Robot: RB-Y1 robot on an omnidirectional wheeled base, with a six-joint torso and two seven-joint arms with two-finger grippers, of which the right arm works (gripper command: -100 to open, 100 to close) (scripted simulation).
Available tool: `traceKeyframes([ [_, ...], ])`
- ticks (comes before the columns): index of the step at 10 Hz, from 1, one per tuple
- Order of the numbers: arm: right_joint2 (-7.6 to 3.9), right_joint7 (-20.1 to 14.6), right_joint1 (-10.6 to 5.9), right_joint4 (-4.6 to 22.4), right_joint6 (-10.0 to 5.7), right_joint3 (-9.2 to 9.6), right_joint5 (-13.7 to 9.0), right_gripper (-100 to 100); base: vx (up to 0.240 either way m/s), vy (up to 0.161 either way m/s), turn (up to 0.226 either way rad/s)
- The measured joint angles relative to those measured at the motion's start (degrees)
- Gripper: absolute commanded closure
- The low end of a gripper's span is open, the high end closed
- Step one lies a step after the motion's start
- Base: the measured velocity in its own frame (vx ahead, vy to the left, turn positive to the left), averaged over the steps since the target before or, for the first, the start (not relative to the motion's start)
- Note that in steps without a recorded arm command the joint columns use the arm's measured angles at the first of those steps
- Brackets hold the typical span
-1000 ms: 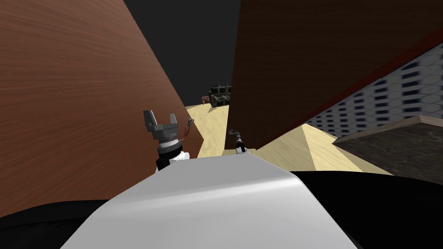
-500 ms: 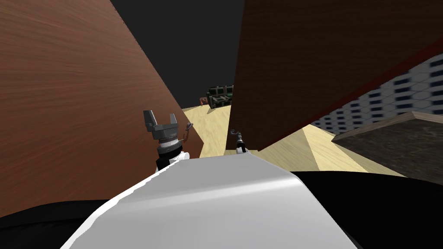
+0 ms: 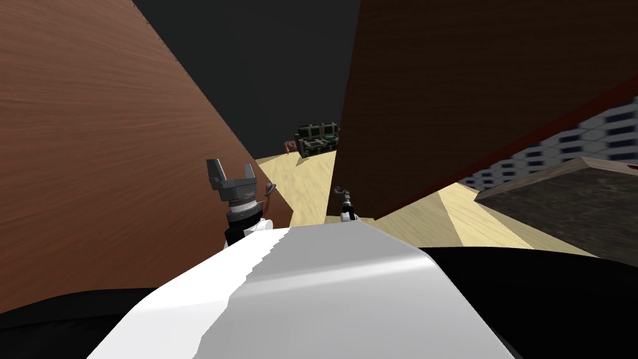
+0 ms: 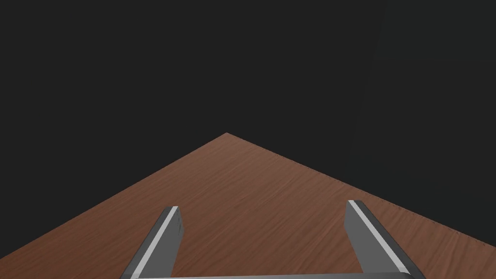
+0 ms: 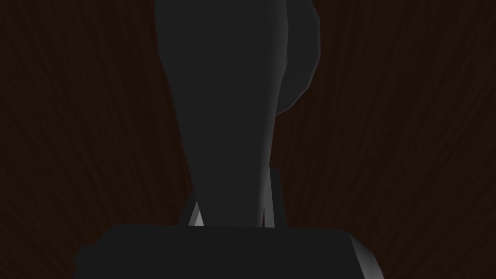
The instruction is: Push the door open
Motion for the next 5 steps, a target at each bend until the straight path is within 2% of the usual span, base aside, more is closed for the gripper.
traceKeyframes([
  [2, -0.15, 0.5, 1.03, -0.6, 0.47, -0.75, -0.2, 100, 0.194, 0.026, -0.028],
  [4, -0.78, 1.0, 0.60, -0.3, 0.55, -1.86, -0.5, 100, 0.188, 0.008, -0.037],
  [5, -0.61, 1.6, 0.31, 0.2, 0.02, -2.50, -0.7, 100, 0.212, 0.001, -0.025],
])
